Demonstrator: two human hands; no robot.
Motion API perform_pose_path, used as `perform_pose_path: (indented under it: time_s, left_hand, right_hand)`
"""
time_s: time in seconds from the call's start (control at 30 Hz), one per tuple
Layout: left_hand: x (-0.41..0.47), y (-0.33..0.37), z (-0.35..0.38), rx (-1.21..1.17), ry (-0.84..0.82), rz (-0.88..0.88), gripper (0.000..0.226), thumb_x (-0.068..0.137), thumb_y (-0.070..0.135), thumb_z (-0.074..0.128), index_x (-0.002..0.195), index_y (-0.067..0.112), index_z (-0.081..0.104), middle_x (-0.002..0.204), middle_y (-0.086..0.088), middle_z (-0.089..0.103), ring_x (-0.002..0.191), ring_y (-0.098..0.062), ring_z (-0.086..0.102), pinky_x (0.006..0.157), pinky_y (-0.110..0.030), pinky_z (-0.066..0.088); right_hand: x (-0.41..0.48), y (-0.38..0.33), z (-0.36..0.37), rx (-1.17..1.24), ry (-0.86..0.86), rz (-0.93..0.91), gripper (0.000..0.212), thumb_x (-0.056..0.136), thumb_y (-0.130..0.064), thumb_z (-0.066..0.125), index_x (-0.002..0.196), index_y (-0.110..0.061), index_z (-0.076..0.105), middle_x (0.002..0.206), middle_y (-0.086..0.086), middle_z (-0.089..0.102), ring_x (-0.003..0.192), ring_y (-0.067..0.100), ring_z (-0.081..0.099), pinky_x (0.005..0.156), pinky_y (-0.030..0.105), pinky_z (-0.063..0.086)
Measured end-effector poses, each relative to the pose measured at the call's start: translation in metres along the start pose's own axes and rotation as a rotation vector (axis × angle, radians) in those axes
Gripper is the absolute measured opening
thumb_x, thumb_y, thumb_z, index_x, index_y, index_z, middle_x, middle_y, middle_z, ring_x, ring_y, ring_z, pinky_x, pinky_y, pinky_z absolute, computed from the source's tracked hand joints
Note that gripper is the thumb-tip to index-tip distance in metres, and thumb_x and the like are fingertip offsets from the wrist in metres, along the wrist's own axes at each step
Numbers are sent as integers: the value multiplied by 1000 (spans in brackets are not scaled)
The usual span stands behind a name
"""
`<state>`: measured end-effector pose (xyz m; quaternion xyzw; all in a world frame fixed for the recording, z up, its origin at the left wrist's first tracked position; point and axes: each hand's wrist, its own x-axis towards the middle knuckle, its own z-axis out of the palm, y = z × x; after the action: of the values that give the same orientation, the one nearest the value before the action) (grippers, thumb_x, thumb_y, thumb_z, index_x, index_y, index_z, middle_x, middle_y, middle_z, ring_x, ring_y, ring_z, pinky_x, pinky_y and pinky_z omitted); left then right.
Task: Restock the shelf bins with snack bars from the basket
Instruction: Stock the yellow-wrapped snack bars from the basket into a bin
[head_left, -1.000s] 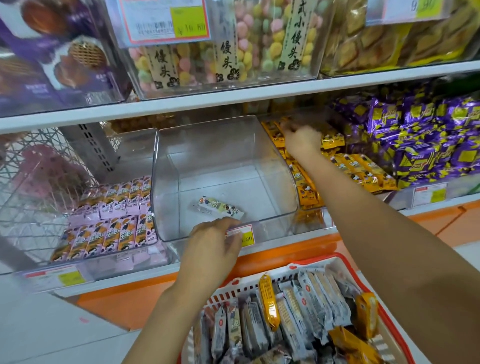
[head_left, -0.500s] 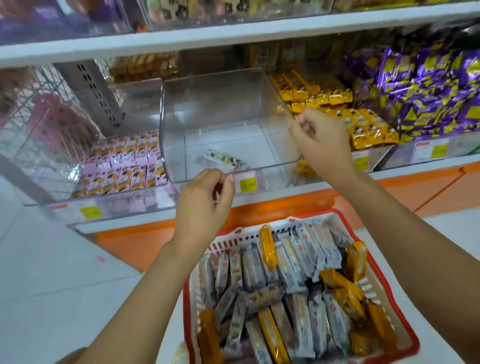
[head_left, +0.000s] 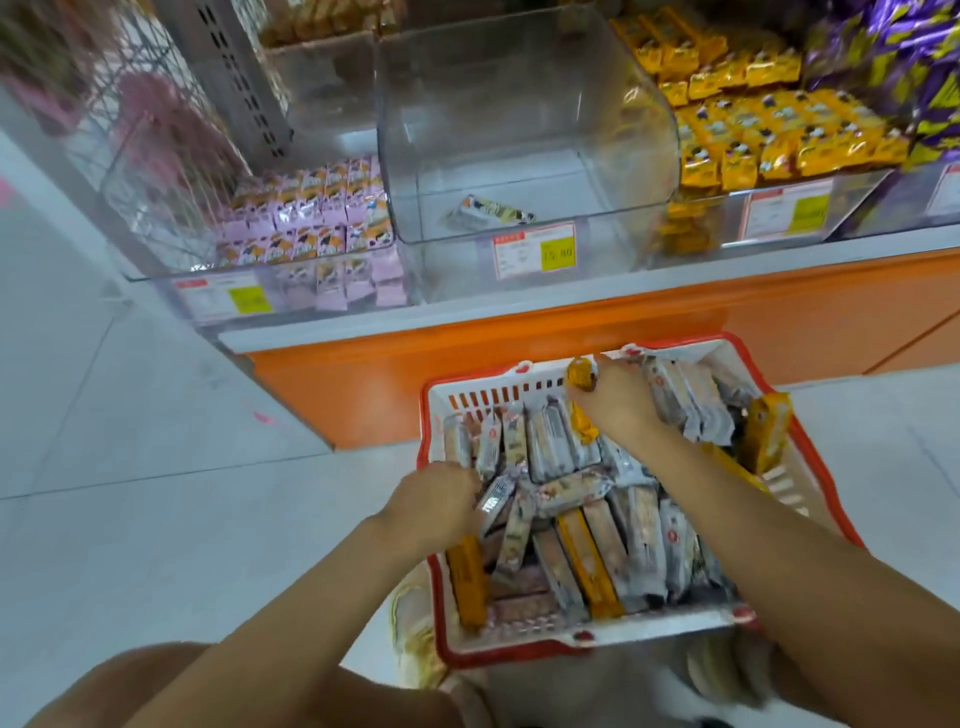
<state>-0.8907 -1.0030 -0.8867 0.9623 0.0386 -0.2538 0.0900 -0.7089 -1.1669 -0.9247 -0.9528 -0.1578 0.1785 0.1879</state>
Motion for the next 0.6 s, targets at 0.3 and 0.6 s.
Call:
perform_pose_path:
  time_s: [0.3,0.6]
  left_hand:
    - [3,-10,34,330,-184,121,87,75,55,69,138,4,37,125,-13,54,123,-28,44,119,-44,3]
    - [3,-1,37,154,-267,179,69,65,52,80,111,9,51,110,-10,55,106,-25,49,104,-39,33]
  right_hand:
    - [-2,-13,23,-11,3,62,82,94,-35,58,153,-9,7,113,22,62,101,37,59,75,39,49]
    - [-27,-2,17,110,217,-95,73,91,-27,61,149,-5,22,146,19,33,135,35,30,109,44,30]
